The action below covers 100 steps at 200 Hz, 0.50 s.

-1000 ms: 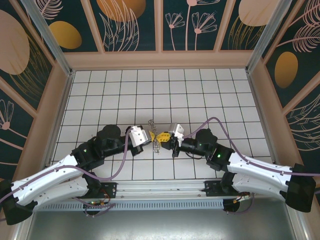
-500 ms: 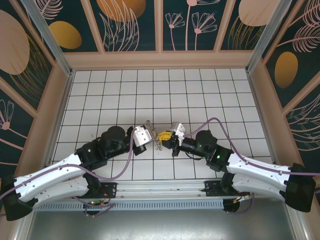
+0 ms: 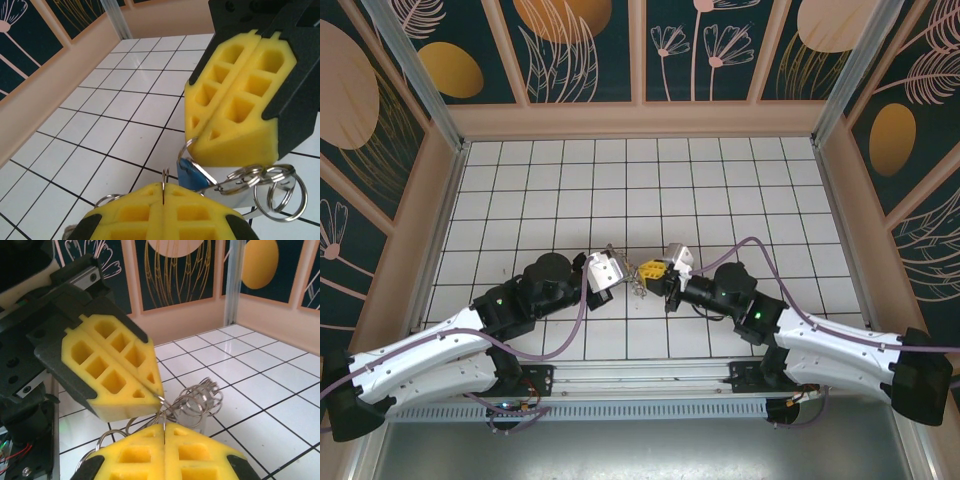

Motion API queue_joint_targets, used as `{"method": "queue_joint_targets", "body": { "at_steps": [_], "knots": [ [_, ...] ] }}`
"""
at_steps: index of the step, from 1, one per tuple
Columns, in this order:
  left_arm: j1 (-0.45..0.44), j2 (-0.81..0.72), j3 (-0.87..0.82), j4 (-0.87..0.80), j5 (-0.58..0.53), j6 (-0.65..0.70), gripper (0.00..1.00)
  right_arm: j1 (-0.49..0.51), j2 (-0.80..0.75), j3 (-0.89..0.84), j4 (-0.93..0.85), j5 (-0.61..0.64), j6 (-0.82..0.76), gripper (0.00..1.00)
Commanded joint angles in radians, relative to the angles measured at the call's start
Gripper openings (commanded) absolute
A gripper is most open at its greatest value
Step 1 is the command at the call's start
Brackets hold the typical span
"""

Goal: Put the keys on the keyring

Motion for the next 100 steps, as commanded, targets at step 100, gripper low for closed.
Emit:
{"method": "queue_joint_targets", "body": {
  "at_steps": [100],
  "knots": [
    [-0.005,0.025,0.002,0.044,-0.018,0.022,0.0,0.004,0.046,0.038,0.045,-0.027,-0.004,0.0]
  ]
}}
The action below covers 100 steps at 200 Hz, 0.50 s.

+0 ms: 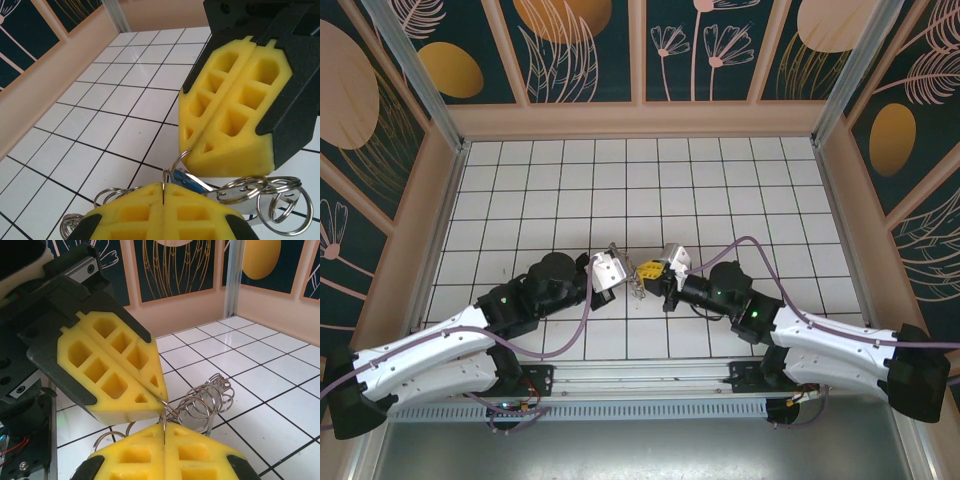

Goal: Put the keys on the keyring

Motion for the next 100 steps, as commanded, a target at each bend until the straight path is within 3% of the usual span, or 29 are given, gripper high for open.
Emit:
{"method": "queue_joint_targets", "body": {
  "at_steps": [1,100],
  "knots": [
    [-0.005,-0.002,0.003,0.042,-0.015,0.022,0.0,0.003,0.005,0.034,0.046,-0.021,-0.004,0.0],
    [-0.006,-0.005,0.005,0.036,-0.022,0.026,0.0,0.003,0.048,0.071,0.019,0.008,0.015,0.0]
  ]
}}
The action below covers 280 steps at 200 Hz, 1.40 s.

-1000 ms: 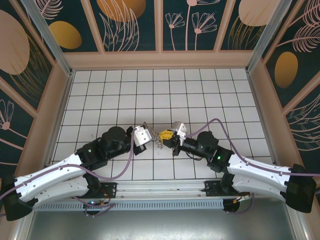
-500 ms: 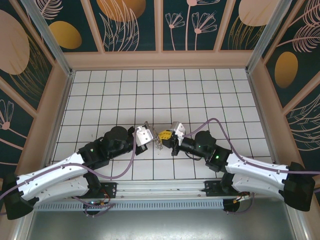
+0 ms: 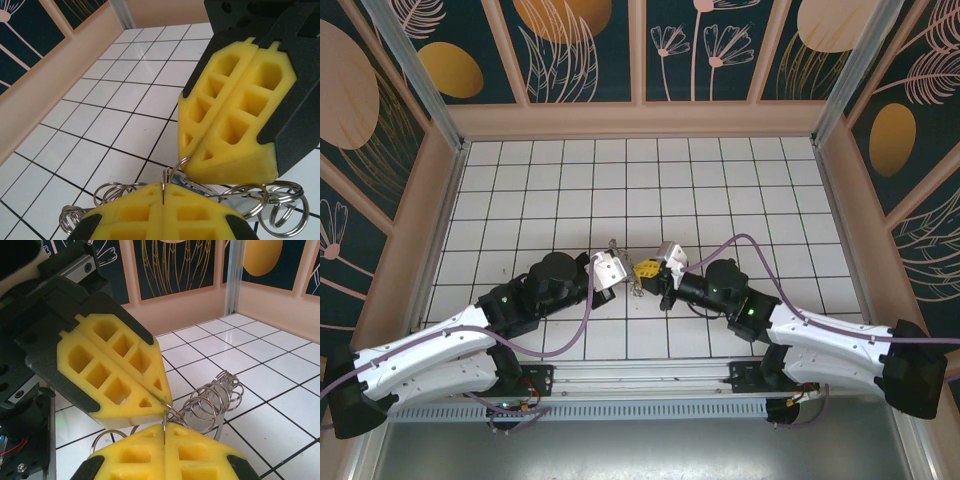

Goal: Put the keys on the keyring

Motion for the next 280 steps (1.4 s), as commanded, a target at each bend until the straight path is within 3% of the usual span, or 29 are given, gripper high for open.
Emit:
{"method": "queue_joint_targets", "body": {
  "at_steps": [1,280],
  "knots": [
    [-0.005,-0.01,0.005,0.036,0.006,0.017,0.0,0.002,0.007,0.046,0.015,0.007,0.011,0.0],
    [-0.048,-0.013,0.0,0.024,0.0,0.037,0.0,-0.076,0.036,0.08,-0.022,-0.016,0.11,0.0]
  ]
}}
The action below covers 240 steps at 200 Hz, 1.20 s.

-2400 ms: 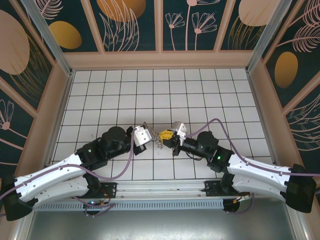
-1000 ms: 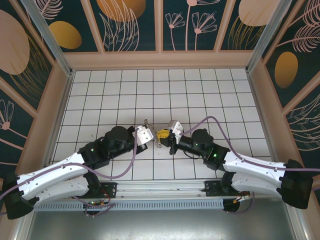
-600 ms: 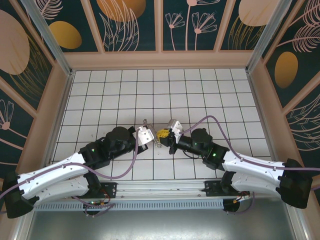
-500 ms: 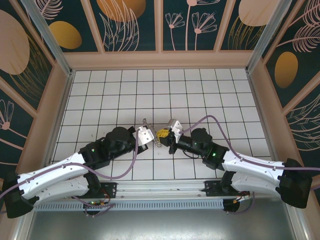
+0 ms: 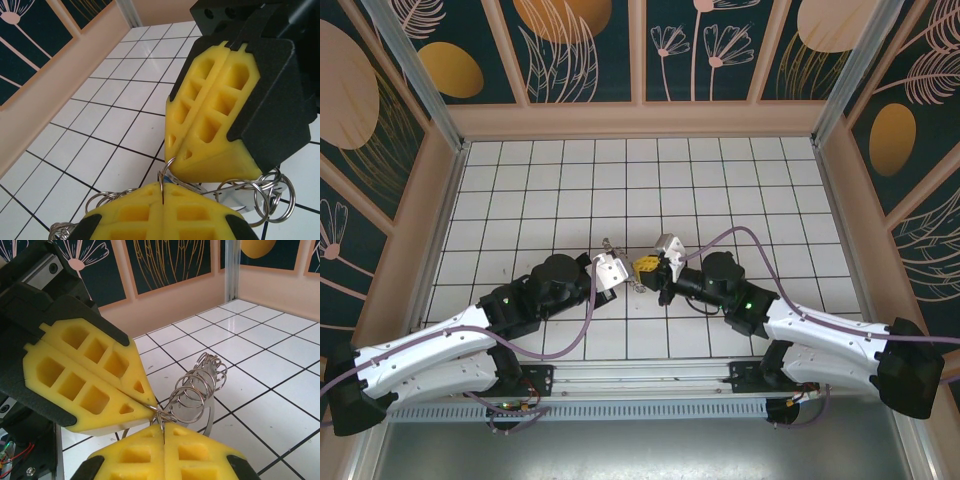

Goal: Put the keys on the keyring

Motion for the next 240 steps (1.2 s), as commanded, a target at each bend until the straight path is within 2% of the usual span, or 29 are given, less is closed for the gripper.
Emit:
{"method": "queue_joint_targets", "body": {
  "at_steps": [1,130,240],
  "knots": [
    [-0.024,-0.017,-0.001,0.021,0.051,0.021,0.0,-0.027,0.005,0.044,0.022,0.03,0.032,0.0],
    [-0.043,-0.016,0.0,0.009,0.03,0.027,0.0,-0.075,-0.019,0.019,0.044,-0.014,0.083,0.0],
    [-0.046,-0.022,-0.006,0.034,0.023,0.026,0.0,-0.076,0.01,0.03,0.02,-0.079,0.081,0.0]
  ]
}}
